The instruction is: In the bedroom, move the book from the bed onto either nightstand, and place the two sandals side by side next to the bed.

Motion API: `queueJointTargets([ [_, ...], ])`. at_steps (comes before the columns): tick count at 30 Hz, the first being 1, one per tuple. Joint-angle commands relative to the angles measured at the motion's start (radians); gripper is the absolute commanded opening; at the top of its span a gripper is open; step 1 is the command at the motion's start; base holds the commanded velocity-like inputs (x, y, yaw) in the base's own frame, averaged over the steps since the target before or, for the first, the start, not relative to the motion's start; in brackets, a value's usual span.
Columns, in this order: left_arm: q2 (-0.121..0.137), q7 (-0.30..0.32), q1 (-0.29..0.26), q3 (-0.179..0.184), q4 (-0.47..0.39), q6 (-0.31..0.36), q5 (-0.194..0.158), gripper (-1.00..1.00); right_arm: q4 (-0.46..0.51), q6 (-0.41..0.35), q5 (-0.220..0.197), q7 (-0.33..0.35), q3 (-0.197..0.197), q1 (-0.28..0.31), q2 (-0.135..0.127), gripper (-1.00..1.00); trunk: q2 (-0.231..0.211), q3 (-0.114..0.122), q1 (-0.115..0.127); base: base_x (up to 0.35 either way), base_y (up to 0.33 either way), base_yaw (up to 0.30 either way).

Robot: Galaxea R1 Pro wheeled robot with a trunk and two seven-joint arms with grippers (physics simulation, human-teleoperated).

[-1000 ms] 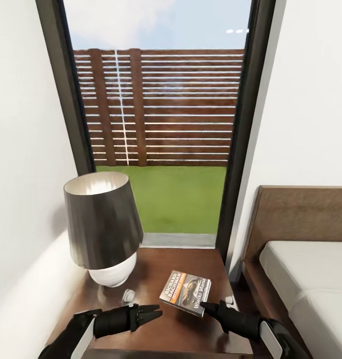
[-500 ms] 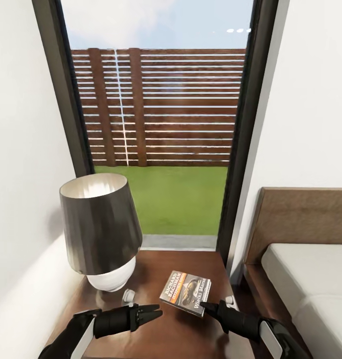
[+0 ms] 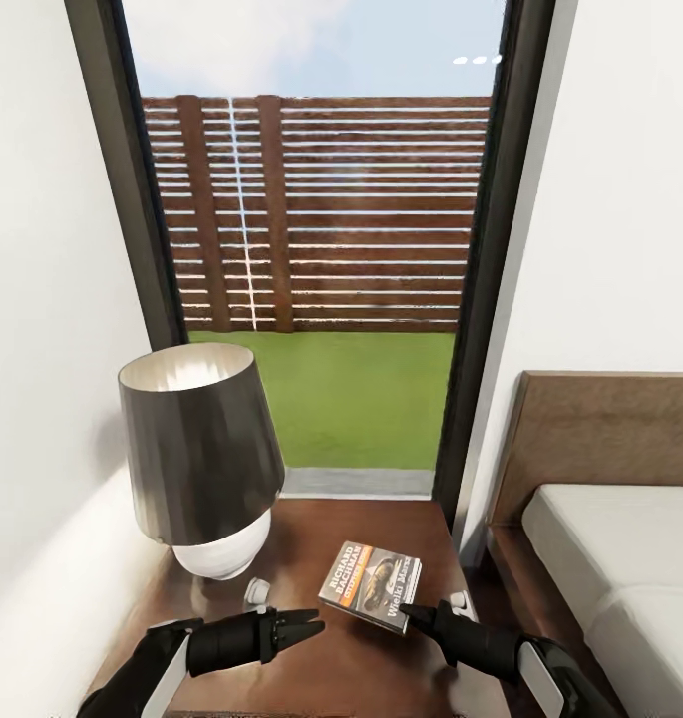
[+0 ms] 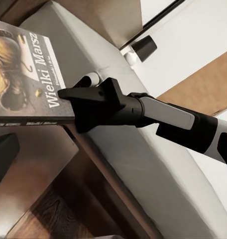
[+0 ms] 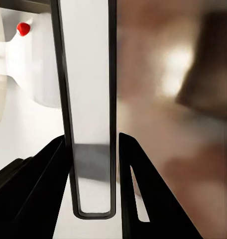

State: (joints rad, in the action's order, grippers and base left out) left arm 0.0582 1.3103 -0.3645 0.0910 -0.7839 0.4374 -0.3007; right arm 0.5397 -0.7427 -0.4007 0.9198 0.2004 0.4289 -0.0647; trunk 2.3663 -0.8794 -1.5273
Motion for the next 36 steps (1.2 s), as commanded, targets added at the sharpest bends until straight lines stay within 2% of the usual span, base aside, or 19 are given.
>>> queueJointTargets([
  [1,0.001,0.000,-0.001,0.005,0.000,0.011,-0.009,1.00,0.000,-0.006,-0.003,0.002,0.002,0.001,0.000,-1.00,0.008,-0.004,-0.004,0.000,0.000,0.000],
  [9,0.002,0.000,-0.001,0.005,0.000,0.011,-0.009,1.00,-0.001,-0.006,-0.003,0.003,0.003,0.001,0.000,-1.00,0.064,-0.029,-0.034,0.000,0.000,0.000],
  [19,0.001,-0.002,-0.001,0.006,0.000,0.011,-0.009,1.00,0.000,-0.006,-0.003,0.002,0.003,0.001,0.000,-1.00,0.064,-0.029,-0.034,0.000,0.000,0.000],
  [23,0.001,-0.002,-0.001,0.006,0.000,0.011,-0.009,1.00,0.000,-0.006,-0.003,0.002,0.003,0.001,0.000,-1.00,0.092,-0.042,-0.050,0.000,0.000,0.000],
  [36,0.001,-0.002,-0.001,0.006,0.000,0.011,-0.009,1.00,-0.001,-0.006,-0.003,0.002,0.002,0.001,0.000,-1.00,0.092,-0.042,-0.050,0.000,0.000,0.000],
])
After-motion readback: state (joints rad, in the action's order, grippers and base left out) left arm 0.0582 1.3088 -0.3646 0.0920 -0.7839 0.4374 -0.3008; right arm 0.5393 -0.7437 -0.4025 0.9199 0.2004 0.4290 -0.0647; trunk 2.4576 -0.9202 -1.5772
